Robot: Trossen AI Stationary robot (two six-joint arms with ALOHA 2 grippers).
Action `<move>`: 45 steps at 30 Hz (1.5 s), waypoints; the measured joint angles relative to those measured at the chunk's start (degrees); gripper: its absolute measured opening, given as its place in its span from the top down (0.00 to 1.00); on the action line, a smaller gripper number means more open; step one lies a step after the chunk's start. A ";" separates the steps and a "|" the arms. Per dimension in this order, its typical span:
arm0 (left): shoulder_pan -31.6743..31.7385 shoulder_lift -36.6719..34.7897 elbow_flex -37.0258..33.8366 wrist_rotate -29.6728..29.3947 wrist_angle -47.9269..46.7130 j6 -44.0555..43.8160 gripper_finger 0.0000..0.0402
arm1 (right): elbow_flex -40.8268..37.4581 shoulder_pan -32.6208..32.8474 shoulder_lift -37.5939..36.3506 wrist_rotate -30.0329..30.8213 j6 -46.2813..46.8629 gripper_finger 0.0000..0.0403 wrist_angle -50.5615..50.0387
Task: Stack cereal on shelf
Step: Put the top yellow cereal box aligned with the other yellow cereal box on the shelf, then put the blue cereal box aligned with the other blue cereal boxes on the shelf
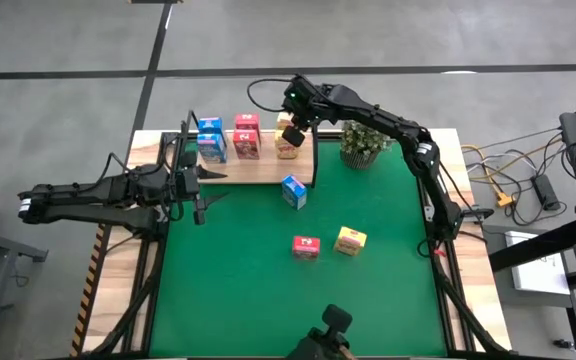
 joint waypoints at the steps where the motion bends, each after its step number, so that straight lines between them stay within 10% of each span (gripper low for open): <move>1: -0.01 0.00 0.00 0.00 0.00 -0.01 0.52 | -0.06 -0.12 0.02 -0.04 -0.06 0.97 0.02; 45: -0.02 0.00 0.00 0.00 -0.22 -0.02 0.52 | -1.64 -1.61 -0.16 -0.48 -8.02 0.97 3.17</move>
